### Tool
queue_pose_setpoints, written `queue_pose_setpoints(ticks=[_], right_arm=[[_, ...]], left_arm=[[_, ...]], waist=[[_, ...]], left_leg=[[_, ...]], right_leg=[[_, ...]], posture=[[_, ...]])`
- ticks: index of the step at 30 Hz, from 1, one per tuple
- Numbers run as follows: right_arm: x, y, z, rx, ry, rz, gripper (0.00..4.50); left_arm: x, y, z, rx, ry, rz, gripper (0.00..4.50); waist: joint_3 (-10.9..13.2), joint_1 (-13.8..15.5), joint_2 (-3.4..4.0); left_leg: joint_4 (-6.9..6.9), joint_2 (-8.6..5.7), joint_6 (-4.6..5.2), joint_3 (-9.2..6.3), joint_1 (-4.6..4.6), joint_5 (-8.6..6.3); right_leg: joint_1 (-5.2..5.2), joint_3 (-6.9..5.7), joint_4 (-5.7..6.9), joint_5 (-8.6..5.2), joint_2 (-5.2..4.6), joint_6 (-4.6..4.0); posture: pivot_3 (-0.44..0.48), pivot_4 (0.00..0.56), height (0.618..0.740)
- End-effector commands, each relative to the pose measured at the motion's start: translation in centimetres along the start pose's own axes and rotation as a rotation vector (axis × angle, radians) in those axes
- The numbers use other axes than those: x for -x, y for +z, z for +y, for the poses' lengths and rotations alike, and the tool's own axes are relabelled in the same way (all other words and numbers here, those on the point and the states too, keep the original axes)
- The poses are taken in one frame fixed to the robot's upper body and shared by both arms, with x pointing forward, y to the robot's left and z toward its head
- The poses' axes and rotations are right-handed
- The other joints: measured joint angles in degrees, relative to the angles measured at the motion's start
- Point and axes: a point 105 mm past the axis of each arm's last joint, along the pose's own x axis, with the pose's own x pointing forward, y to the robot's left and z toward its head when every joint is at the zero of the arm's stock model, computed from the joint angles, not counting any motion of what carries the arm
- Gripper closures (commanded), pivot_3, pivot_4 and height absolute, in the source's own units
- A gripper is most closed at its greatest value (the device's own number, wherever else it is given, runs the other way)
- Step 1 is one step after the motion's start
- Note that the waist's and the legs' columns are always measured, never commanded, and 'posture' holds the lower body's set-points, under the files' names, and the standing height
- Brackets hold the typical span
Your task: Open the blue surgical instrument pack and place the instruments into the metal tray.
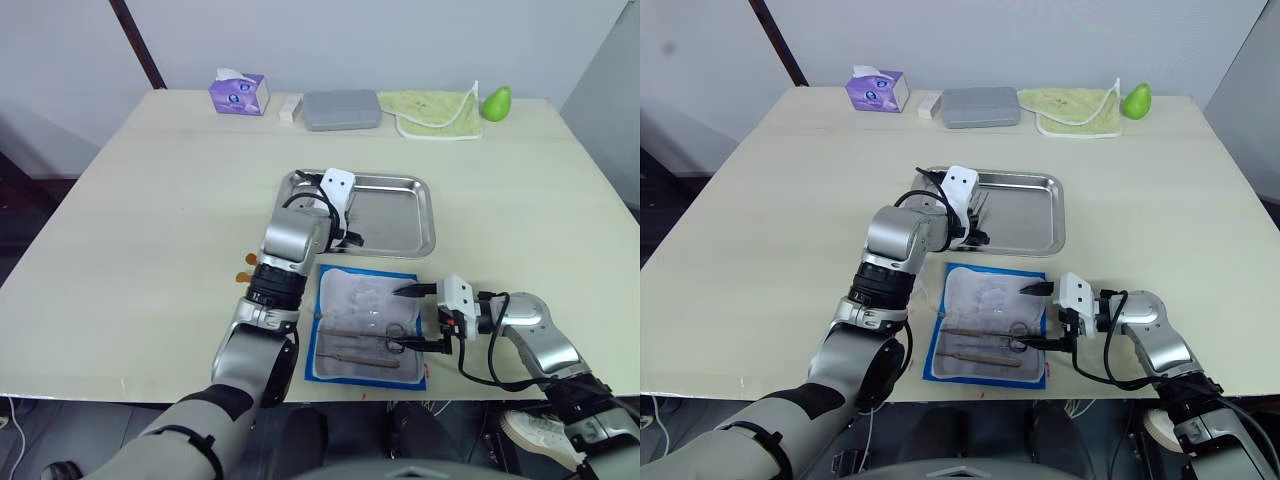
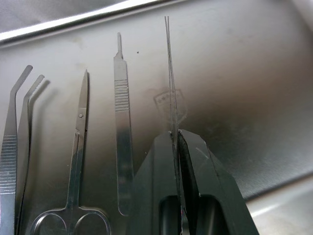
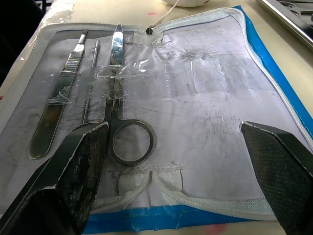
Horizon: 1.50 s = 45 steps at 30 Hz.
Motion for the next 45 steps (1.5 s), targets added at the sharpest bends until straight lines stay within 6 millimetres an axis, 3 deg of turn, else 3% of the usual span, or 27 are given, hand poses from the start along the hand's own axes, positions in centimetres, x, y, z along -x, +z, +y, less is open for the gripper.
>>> queue_pose_setpoints(ticks=[1,16,17,18,23,29,35,38,41,45], right_arm=[[0.6,-6.0,2.7,-0.168,0.045,0.213,0.00],[0.5,-5.4,2.4,-0.160,0.045,0.204,0.00],[0.5,-5.3,2.4,-0.160,0.045,0.203,0.00],[0.5,-5.3,2.4,-0.160,0.045,0.203,0.00],[0.4,-5.2,2.4,-0.160,0.044,0.201,0.00],[0.4,-5.1,2.3,-0.160,0.038,0.195,0.00],[0.4,-5.0,2.2,-0.156,0.033,0.178,0.00],[0.4,-4.9,2.1,-0.154,0.030,0.162,0.00],[0.5,-4.7,2.2,-0.149,0.031,0.146,0.00],[0.7,-4.5,2.5,-0.154,0.030,0.122,0.00]], left_arm=[[0.3,1.5,0.0,-0.005,0.016,-0.056,4.46],[0.1,0.8,-0.1,0.016,0.015,-0.035,4.46],[0.1,0.8,-0.1,0.019,0.013,-0.036,3.82],[0.1,0.8,-0.2,0.020,0.010,-0.037,3.54],[0.6,1.5,-0.8,0.025,-0.024,-0.068,1.15],[3.5,3.4,-3.7,-0.025,-0.277,-0.218,1.15],[7.8,2.5,-5.4,-0.175,-0.609,-0.432,1.15],[10.4,0.7,-5.3,-0.255,-0.784,-0.472,1.15],[11.9,-0.2,-4.5,-0.344,-0.844,-0.598,1.15],[13.5,-3.4,-2.2,-0.371,-1.024,-0.505,1.15]], waist=[[0.00,0.00,0.00],[0.00,0.00,0.00],[0.00,0.00,0.00],[0.00,0.00,0.00],[0.00,0.00,0.00],[0.02,-0.08,0.04],[0.01,-0.35,0.25],[0.04,-0.31,0.31],[0.03,-0.19,0.31],[0.08,-0.16,0.39]], left_leg=[[0.00,0.00,0.00,0.00,0.01,0.00],[0.00,0.00,-0.02,0.00,0.00,0.01],[0.00,0.00,-0.02,0.00,0.00,0.01],[0.00,0.00,-0.03,0.00,0.00,0.01],[0.00,0.00,-0.03,0.00,0.00,0.01],[-0.01,0.01,-0.26,0.02,0.00,0.14],[-0.09,0.03,-0.38,0.06,0.04,0.20],[-0.07,0.03,-0.39,0.00,0.01,0.21],[-0.08,0.03,-0.19,0.02,0.02,0.10],[-0.08,0.05,-0.14,0.05,0.01,0.07]], right_leg=[[0.00,0.00,0.00,0.00,0.00,0.00],[0.00,-0.01,0.00,0.00,0.00,0.00],[0.00,-0.01,0.00,0.00,0.00,0.00],[0.00,-0.01,0.00,0.00,0.00,0.00],[0.00,-0.01,0.00,0.00,0.00,0.01],[0.00,0.00,0.00,0.00,-0.02,0.01],[0.00,0.07,0.00,0.00,-0.03,0.00],[0.00,0.06,-0.01,0.00,-0.04,0.00],[0.01,0.06,-0.05,-0.01,-0.05,-0.02],[-0.01,0.06,-0.04,-0.03,-0.01,-0.05]], posture=[[0.000,0.150,0.740],[0.000,0.150,0.740],[0.000,0.150,0.740],[0.000,0.150,0.740],[0.000,0.150,0.740],[0.000,0.150,0.740],[0.000,0.150,0.740],[0.000,0.150,0.740],[0.000,0.150,0.740],[0.000,0.150,0.740]])
